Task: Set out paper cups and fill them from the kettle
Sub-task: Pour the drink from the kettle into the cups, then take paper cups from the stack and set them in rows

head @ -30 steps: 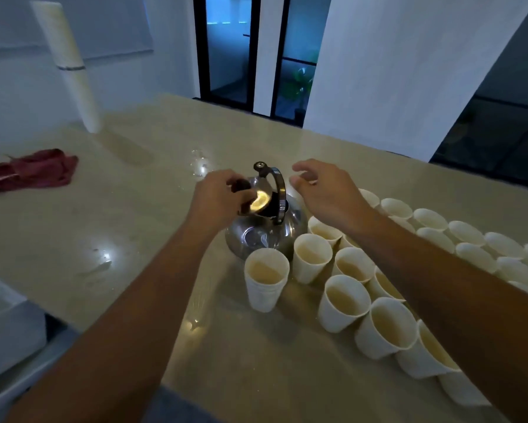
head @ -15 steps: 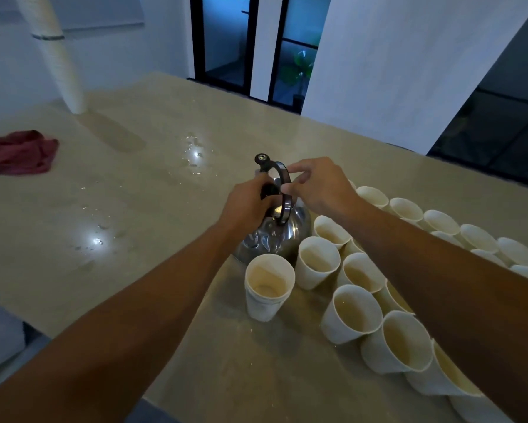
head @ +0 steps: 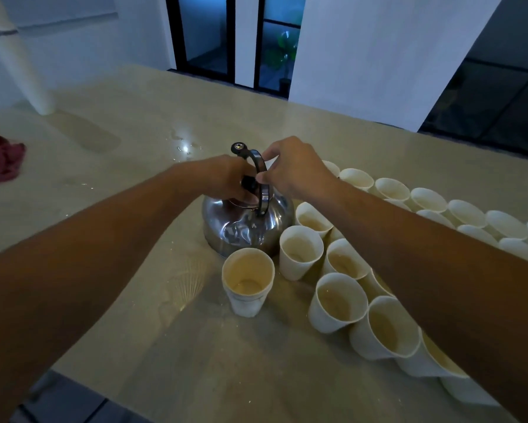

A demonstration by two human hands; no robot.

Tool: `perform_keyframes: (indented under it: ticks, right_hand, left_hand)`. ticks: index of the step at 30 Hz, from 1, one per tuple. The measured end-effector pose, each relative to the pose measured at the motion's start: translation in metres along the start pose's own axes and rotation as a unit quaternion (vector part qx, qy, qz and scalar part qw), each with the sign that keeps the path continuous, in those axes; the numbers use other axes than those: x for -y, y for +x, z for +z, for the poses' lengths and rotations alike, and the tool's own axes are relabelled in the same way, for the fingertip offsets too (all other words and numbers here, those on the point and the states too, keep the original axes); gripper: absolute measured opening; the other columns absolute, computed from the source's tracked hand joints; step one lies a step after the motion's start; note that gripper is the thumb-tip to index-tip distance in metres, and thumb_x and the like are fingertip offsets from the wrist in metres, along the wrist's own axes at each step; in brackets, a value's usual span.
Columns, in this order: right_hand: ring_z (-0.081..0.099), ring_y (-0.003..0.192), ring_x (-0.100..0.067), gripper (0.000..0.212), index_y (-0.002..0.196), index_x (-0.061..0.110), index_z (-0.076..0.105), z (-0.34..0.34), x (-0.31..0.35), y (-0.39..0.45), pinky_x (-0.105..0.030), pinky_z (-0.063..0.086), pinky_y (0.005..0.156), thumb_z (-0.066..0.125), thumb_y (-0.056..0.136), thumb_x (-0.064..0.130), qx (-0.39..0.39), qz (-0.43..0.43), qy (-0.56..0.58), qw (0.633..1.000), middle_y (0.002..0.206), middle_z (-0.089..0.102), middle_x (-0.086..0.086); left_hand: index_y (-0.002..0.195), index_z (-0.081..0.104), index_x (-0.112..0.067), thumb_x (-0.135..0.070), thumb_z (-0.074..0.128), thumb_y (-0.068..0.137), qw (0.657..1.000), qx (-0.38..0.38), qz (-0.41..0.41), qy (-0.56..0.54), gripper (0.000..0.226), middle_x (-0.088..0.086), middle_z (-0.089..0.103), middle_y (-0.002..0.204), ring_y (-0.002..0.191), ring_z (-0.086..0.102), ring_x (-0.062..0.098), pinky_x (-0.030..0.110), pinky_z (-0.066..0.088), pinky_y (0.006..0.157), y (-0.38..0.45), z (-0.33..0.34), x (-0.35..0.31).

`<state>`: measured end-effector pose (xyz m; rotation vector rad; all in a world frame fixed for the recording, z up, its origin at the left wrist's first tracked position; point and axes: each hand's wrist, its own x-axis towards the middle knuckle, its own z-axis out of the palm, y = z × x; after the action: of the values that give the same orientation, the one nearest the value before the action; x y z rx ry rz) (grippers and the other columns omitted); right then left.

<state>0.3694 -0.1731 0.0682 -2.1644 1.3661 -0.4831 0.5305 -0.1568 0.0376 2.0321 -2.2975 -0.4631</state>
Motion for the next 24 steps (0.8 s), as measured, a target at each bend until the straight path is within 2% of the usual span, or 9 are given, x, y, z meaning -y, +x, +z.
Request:
perform_keyframes:
  ticks: [3,5,9,12,15,16,18,21,24]
  right_hand:
    - [0.062,0.086,-0.014,0.039,0.115,0.024,0.066,-0.001,-0.001,0.001,-0.022,0.042,0.062,0.082,0.079,0.028,-0.001,-0.006,0.001,1.000,0.103,0.064,0.001]
    - [0.060,0.087,-0.014,0.040,0.117,0.024,0.064,0.000,0.000,0.001,-0.020,0.040,0.060,0.081,0.081,0.028,-0.004,-0.015,-0.010,1.000,0.104,0.061,0.002]
    - [0.063,0.095,-0.019,0.046,0.122,0.025,0.061,0.002,0.001,-0.006,-0.033,0.053,0.082,0.081,0.081,0.029,-0.013,-0.008,-0.017,1.000,0.111,0.063,-0.001]
    - [0.059,0.106,-0.020,0.064,0.136,0.027,0.047,0.001,0.004,-0.024,-0.038,0.050,0.091,0.079,0.081,0.034,-0.028,-0.038,-0.051,0.998,0.122,0.059,-0.001]
    - [0.058,0.095,-0.014,0.048,0.127,0.029,0.050,-0.007,0.011,-0.061,-0.030,0.050,0.083,0.072,0.086,0.040,-0.071,-0.084,0.000,0.994,0.114,0.058,0.003]
    - [0.058,0.090,-0.010,0.035,0.120,0.028,0.057,-0.009,0.013,-0.076,-0.025,0.049,0.078,0.070,0.089,0.039,-0.049,-0.108,0.016,0.993,0.106,0.061,0.006]
    - [0.058,0.085,-0.003,0.017,0.106,0.027,0.069,-0.011,0.011,-0.104,-0.019,0.047,0.072,0.066,0.092,0.037,0.062,-0.157,0.012,0.986,0.095,0.066,0.012]
    - [0.054,0.079,0.002,0.020,0.109,0.031,0.074,0.000,-0.005,-0.131,-0.019,0.039,0.068,0.066,0.091,0.039,0.208,-0.193,-0.100,0.954,0.097,0.066,0.019]
    - [0.052,0.090,-0.007,0.020,0.110,0.036,0.074,0.016,-0.021,-0.135,-0.028,0.039,0.076,0.066,0.091,0.037,0.191,-0.224,-0.188,0.937,0.100,0.067,0.015]
  left_hand:
    - [0.121,0.064,-0.023,-0.042,0.077,0.081,1.000,0.013,-0.003,-0.001,0.046,-0.004,0.058,0.098,0.097,0.056,0.020,0.026,0.038,0.081,0.005,-0.002,0.002]
    - [0.119,0.064,-0.023,-0.043,0.077,0.081,1.000,0.012,-0.005,-0.001,0.045,-0.005,0.058,0.097,0.095,0.055,0.019,0.026,0.037,0.080,0.007,-0.001,0.001]
    - [0.127,0.059,-0.022,-0.039,0.074,0.085,1.000,-0.001,-0.012,-0.009,0.048,0.001,0.062,0.114,0.106,0.057,0.023,0.028,0.040,0.086,0.004,0.007,-0.001]
    - [0.130,0.058,-0.022,-0.036,0.073,0.086,0.998,-0.006,-0.023,-0.054,0.049,0.000,0.060,0.118,0.112,0.056,0.024,0.032,0.043,0.094,-0.007,0.009,-0.002]
    - [0.131,0.059,-0.025,-0.025,0.078,0.083,0.982,-0.117,-0.029,-0.148,0.052,0.003,0.061,0.126,0.118,0.056,0.025,0.041,0.043,0.104,-0.031,0.022,0.011]
    - [0.133,0.058,-0.025,-0.016,0.075,0.084,0.967,-0.179,-0.030,-0.177,0.053,0.005,0.059,0.130,0.120,0.054,0.023,0.039,0.041,0.105,-0.046,0.030,0.013]
    - [0.128,0.055,-0.029,0.001,0.068,0.081,0.922,-0.266,-0.025,-0.281,0.058,0.001,0.055,0.131,0.120,0.052,0.018,0.034,0.042,0.100,-0.087,0.051,0.006]
    - [0.131,0.038,-0.041,0.001,0.063,0.060,0.857,-0.189,-0.012,-0.479,0.086,-0.015,0.046,0.136,0.122,0.048,0.000,0.022,0.044,0.093,-0.150,0.091,-0.022]
    - [0.147,0.015,-0.033,0.009,0.081,0.062,0.844,-0.122,0.029,-0.522,0.116,-0.011,0.038,0.144,0.128,0.045,-0.006,0.017,0.046,0.094,-0.166,0.133,-0.053]
